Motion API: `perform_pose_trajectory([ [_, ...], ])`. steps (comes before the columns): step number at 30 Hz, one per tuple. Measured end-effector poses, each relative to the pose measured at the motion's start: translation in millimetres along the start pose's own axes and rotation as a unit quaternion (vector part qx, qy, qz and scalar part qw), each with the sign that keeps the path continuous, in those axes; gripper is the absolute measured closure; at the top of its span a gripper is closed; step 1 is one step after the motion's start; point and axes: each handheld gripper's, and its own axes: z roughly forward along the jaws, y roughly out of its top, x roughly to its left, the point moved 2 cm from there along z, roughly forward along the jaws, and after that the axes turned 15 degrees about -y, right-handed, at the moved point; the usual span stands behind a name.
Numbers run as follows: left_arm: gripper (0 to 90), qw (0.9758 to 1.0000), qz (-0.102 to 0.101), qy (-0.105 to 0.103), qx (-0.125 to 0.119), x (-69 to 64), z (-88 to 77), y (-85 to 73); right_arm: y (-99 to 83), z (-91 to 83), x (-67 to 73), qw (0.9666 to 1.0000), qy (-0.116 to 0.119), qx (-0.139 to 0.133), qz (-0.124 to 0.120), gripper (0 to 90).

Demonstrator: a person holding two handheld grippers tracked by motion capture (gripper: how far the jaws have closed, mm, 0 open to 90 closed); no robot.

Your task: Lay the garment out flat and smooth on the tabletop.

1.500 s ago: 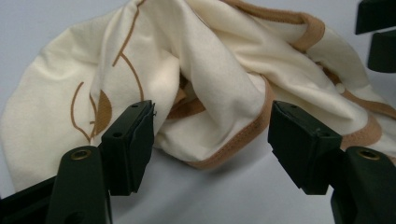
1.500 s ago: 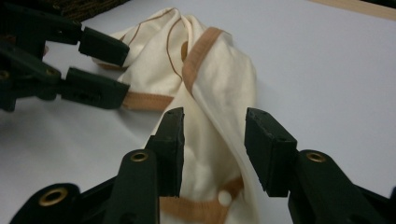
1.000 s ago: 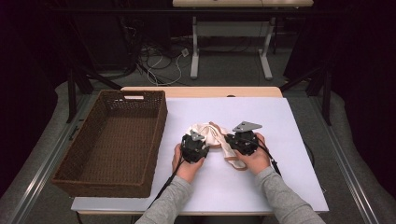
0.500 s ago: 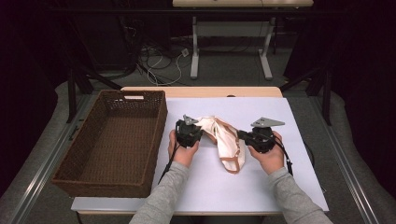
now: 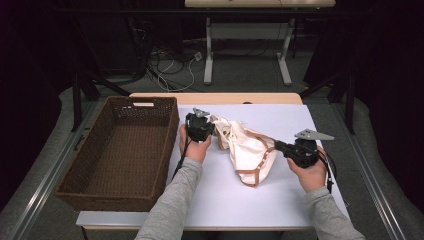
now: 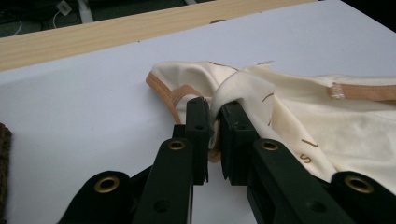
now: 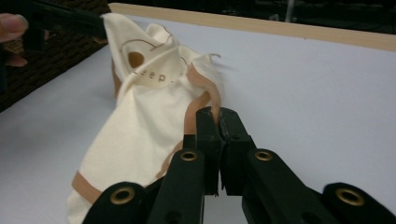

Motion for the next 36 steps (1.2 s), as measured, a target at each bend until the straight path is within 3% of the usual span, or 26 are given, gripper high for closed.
perform_pose_trajectory([
  [15, 82.8, 0.9995, -0.023, 0.021, -0.008, 16.2, 0.3, 1.1, -27.7, -11.5, -41.1, 0.9979, -0.041, 0.028, 0.042, 88.0],
  [21, 79.6, 0.9996, -0.021, 0.016, 0.014, 11.2, 7.1, -4.5, -34.4, -8.9, -41.3, 0.9975, -0.038, 0.039, 0.045, 87.9],
  [26, 64.6, 0.9997, -0.017, 0.014, 0.008, 2.3, 4.4, -12.0, -35.9, -7.8, -38.3, 0.9978, -0.037, 0.041, 0.037, 87.8],
  [32, 44.6, 0.9991, -0.039, 0.004, -0.012, -2.1, -13.1, -23.5, -38.8, -6.2, -38.9, 0.997, -0.049, 0.051, 0.032, 87.4],
  [36, 41.0, 0.9989, -0.037, -0.001, -0.03, -9.2, -26.5, -29.3, -39.8, -4.9, -38.5, 0.9966, -0.053, 0.055, 0.032, 86.3],
])
